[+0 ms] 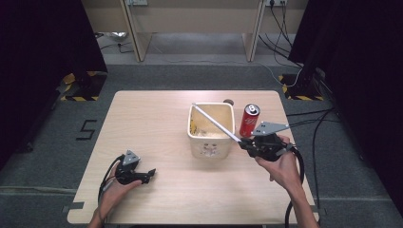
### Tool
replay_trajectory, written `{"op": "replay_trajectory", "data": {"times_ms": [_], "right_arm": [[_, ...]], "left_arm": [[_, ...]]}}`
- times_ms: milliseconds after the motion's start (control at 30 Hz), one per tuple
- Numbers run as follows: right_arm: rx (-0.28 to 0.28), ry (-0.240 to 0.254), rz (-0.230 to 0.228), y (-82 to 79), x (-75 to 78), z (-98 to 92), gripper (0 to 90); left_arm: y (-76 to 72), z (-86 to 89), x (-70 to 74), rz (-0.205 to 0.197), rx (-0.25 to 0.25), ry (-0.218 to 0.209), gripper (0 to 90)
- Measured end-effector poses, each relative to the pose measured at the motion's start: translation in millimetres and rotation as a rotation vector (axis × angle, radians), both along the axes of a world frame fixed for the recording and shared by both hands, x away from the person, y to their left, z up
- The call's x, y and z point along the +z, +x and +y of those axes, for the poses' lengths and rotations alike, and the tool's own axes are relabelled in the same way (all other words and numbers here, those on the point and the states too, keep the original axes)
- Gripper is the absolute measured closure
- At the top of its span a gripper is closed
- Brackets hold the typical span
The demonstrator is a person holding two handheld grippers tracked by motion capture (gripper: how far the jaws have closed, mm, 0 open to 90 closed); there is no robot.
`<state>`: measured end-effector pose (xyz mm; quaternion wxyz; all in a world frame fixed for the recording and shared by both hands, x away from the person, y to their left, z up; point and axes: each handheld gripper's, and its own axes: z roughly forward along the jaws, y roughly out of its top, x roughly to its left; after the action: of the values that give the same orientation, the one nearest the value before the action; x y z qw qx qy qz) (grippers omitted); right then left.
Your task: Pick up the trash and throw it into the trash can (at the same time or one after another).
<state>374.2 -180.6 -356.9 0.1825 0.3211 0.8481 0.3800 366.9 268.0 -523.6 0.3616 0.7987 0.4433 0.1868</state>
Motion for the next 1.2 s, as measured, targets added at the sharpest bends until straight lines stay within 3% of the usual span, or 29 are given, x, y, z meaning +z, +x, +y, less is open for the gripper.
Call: {"op": "replay_trajectory", "data": {"times_ms": [600, 967, 1067, 1133, 1200], "right_arm": [[-0.005, -0.053, 0.024, 8.7, 5.5, 5.5, 79.8], [-0.012, -0.042, 0.019, 13.1, 5.8, 5.7, 78.3], [-0.020, -0.027, 0.009, 12.7, 8.7, 5.3, 71.5], [-0.032, 0.034, -0.014, 11.9, 16.3, 1.7, 60.5], [-0.037, 0.046, -0.023, 11.4, 19.2, 0.1, 56.7]], "left_arm": [[0.0, 0.0, 0.1, 0.001, -0.001, 0.000, 13.7], [0.0, 0.2, 0.1, 0.001, -0.002, 0.002, 13.7], [0.0, 0.0, 0.1, 0.001, -0.001, 0.000, 13.7], [0.0, 0.0, 0.1, 0.001, -0.001, 0.000, 13.7], [0.0, 0.2, 0.1, 0.001, -0.002, 0.002, 13.7]]}}
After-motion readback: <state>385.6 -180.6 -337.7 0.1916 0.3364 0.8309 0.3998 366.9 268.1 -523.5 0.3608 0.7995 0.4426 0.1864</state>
